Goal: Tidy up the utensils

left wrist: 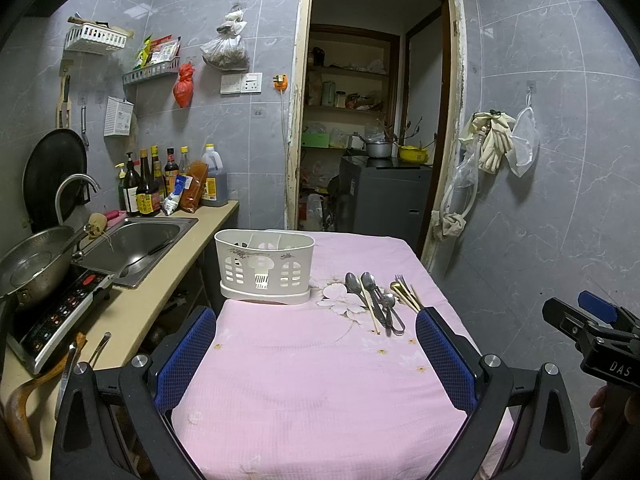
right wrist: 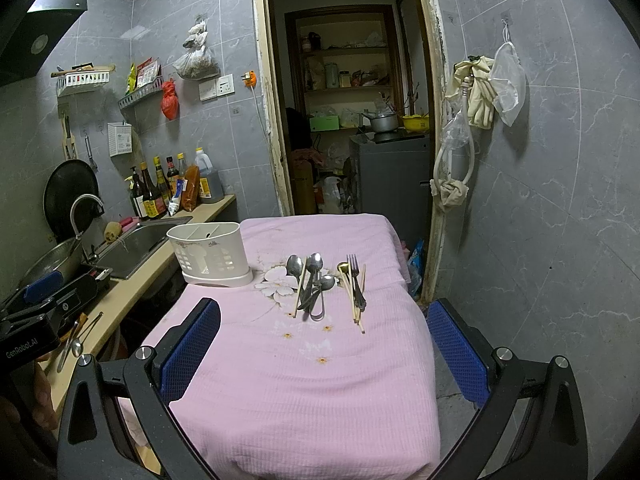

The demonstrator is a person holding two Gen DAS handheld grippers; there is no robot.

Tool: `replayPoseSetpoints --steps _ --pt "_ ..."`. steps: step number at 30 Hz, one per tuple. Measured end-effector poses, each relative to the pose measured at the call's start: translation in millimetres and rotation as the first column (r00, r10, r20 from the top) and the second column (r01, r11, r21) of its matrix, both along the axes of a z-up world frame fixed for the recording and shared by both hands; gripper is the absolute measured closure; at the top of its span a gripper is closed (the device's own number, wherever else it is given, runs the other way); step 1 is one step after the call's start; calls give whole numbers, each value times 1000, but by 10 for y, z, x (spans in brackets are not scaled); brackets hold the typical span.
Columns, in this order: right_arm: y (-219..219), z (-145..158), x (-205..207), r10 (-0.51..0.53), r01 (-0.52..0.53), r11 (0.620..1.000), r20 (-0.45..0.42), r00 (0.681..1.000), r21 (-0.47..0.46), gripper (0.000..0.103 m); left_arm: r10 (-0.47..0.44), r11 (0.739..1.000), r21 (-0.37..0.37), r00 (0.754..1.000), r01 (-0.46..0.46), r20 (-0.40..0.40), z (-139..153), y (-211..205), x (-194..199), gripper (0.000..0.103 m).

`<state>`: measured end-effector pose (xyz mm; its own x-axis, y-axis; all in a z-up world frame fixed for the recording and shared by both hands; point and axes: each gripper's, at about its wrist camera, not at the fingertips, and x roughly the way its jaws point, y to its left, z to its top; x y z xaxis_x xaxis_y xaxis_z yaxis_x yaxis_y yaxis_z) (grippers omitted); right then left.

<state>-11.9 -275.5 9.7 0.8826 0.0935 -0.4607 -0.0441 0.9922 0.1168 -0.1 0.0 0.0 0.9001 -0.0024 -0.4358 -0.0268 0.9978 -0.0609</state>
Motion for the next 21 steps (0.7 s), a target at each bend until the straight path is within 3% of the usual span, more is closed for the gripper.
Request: replayPoseSetpoints --steps 21 --pt "-6 -15 5 7 -7 1000 5 1000 -6 1 1 1000 -4 1000 -1 1 -1 -2 2 2"
